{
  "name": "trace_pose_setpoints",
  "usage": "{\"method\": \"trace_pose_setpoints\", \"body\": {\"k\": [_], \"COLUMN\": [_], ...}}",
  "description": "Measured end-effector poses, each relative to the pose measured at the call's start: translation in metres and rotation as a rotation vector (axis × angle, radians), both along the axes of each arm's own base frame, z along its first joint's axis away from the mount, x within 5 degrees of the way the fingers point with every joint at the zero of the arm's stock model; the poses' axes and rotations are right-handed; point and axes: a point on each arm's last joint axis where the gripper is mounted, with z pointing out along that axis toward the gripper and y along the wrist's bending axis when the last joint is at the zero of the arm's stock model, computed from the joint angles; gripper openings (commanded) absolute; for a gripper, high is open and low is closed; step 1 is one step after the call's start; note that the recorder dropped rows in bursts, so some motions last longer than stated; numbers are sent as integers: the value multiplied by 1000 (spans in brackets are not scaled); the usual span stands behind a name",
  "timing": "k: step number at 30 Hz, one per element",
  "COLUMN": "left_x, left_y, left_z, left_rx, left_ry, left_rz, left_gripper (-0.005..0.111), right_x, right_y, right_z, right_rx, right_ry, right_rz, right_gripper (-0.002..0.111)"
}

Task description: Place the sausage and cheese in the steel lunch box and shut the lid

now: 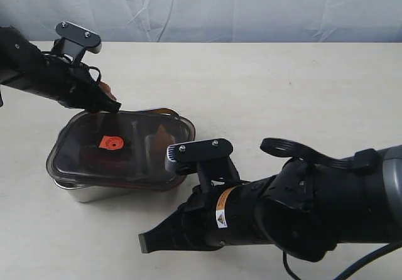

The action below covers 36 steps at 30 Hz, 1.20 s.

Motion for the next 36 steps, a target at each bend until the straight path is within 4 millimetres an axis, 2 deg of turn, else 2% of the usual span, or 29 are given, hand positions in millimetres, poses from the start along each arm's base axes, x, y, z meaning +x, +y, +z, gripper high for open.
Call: {"method": "trace_pose_setpoints", "body": {"k": [5,11,16,18,31,36], "left_x": [-8,2,5,5,1,0], "left_y": [1,5,5,5,5,5], "left_z": [20,30,2,-1,-4,-5], "left_rx": [13,40,137,141,157,167], "left_ry": [-34,-180,-110,-94,-49,-42], "left_rz": [-42,1,-92,-99,-135,-148], "left_gripper": [50,50,50,50,50,50], "right_x": [-1,-1,-2,-2,-2,8], "right_y": [-1,-2,-4,-4,-5,-10], "right_z": [-1,2,10,12,12,11], "right_rx": [-13,-25,-9,-5,-20,-29], "right_ry": [2,-6,-24,-29,-47,-46], "right_rz": [8,29,42,46,74,36], "right_gripper": [0,0,0,0,0,0]}}
